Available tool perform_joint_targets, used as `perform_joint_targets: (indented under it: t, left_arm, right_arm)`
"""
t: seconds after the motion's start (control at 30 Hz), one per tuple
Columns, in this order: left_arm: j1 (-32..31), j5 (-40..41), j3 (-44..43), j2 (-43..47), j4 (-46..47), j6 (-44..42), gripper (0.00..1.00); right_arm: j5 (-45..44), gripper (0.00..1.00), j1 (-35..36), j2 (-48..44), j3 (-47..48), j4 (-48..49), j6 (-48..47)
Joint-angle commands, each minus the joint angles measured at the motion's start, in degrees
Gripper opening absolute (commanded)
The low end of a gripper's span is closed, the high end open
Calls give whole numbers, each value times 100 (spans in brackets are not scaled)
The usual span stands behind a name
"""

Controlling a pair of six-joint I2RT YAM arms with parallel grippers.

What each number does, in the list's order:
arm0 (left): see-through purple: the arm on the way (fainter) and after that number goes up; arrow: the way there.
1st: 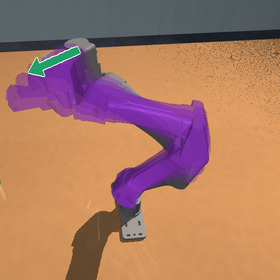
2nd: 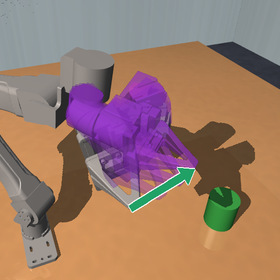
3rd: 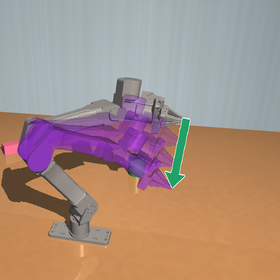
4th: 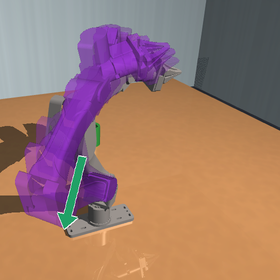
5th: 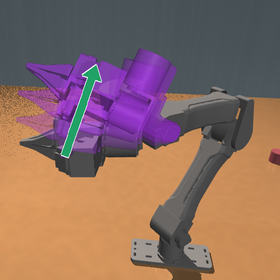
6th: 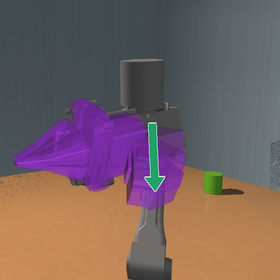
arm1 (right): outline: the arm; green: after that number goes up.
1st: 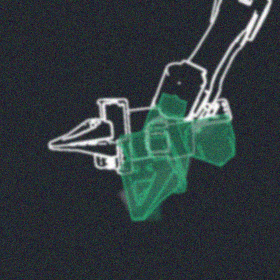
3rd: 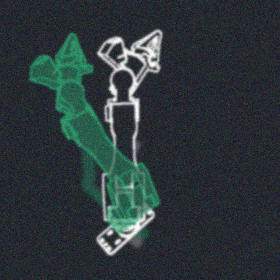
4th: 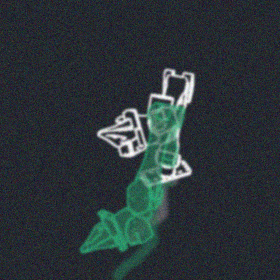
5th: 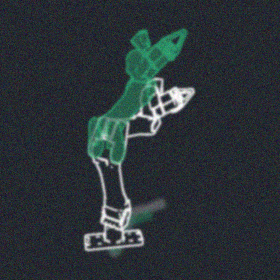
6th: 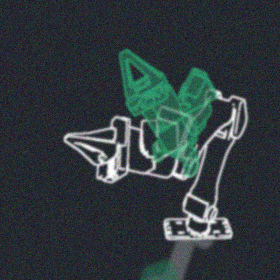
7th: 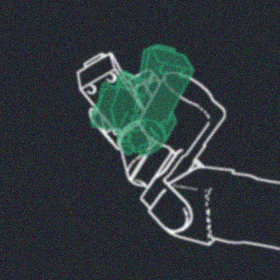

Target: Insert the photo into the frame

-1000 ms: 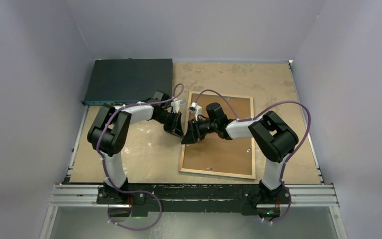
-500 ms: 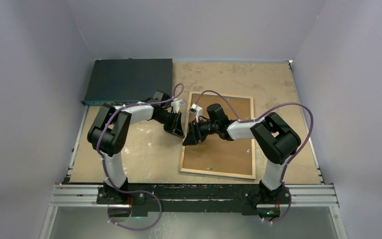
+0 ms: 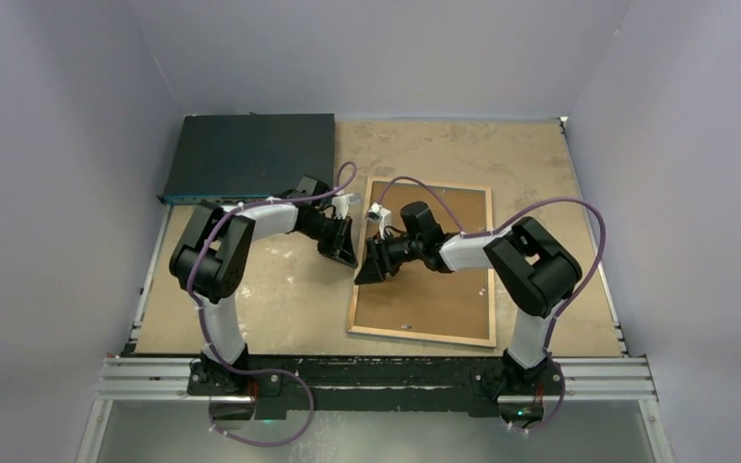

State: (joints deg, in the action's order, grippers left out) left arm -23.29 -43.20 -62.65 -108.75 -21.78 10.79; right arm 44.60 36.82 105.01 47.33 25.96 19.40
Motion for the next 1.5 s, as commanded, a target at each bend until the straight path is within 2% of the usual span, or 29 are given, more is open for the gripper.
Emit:
perform_joint_targets:
  t: [0.0,0.57,0.87,0.93,1.07,1.1,1.23,1.33,1.43,1.47]
  left_arm:
    - [-95,405,-104,-195,359,-191,0]
    - [-86,403,-263,-296,403,-173,0]
    - [-51,400,-338,-361,457,-173,0]
    - [21,387,-417,-357,416,-173,0]
    - [345,335,-668,-131,225,-287,0]
    - [397,349,-759,-49,68,-392,2]
    - [436,472,-1095,363,-626,-1014,19]
    - [366,460,-1131,714,-1157,-1707,37]
    - [-119,929,-964,1044,-1753,-2472,43]
    - [-406,1174,-783,1204,-1815,-2694,52]
  right_arm:
    - [451,55,126,129,-22,-124,-120]
    - [1147,53,422,679,411,-238,-273]
    - [1131,53,413,711,906,-1242,-963]
    - [957,55,122,373,830,-881,-675]
    - [458,64,-954,-373,685,145,48]
    - [257,66,-1166,-454,786,171,91]
    - [-601,73,-1662,-393,1463,11,99]
    - [-1683,75,-1796,-34,2234,-352,4]
    - [-2683,78,-1898,675,3228,-923,-360]
    - [-2862,78,-1955,968,3598,-1174,-405]
